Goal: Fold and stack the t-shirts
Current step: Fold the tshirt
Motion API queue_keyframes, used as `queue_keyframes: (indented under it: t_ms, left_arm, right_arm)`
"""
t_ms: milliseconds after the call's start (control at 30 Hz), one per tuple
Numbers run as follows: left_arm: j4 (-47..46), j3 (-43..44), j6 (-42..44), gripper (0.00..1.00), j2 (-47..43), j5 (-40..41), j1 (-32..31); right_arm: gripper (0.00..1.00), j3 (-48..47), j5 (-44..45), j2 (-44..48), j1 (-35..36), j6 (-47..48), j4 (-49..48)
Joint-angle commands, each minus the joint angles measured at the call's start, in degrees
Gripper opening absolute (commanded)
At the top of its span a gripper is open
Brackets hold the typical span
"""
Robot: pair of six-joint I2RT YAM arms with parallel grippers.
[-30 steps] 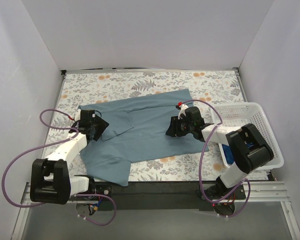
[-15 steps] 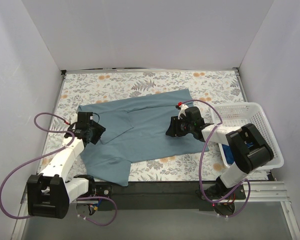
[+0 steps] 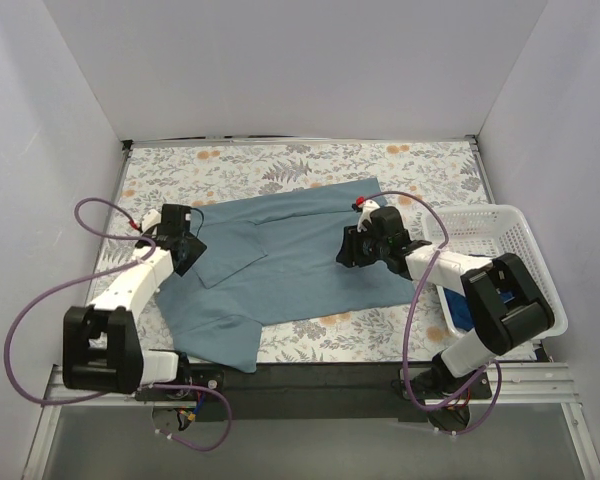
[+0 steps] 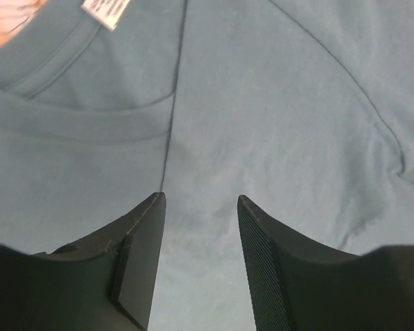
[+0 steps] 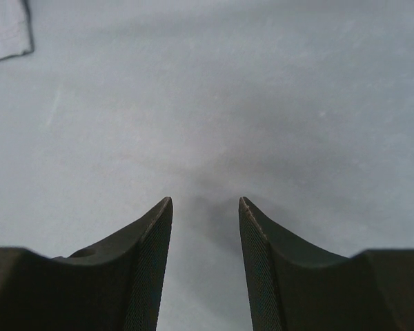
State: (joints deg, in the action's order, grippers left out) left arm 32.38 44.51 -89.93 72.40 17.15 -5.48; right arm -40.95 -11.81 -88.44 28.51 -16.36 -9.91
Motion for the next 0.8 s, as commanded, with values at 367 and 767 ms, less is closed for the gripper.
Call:
queue_keyframes:
  t_ms: [367, 767]
  left_arm:
    - [-6.1, 18.0, 10.1, 0.49, 30.2, 0.4, 0.0]
    - [-5.0, 36.7, 11.9, 0.5, 48.1, -4.1, -0.1]
  right_arm:
    - [0.51, -8.8, 14.5, -5.2, -1.2, 4.9, 8.4]
    - [0.51, -21.1, 13.3, -18.5, -11.0, 3.8, 12.1]
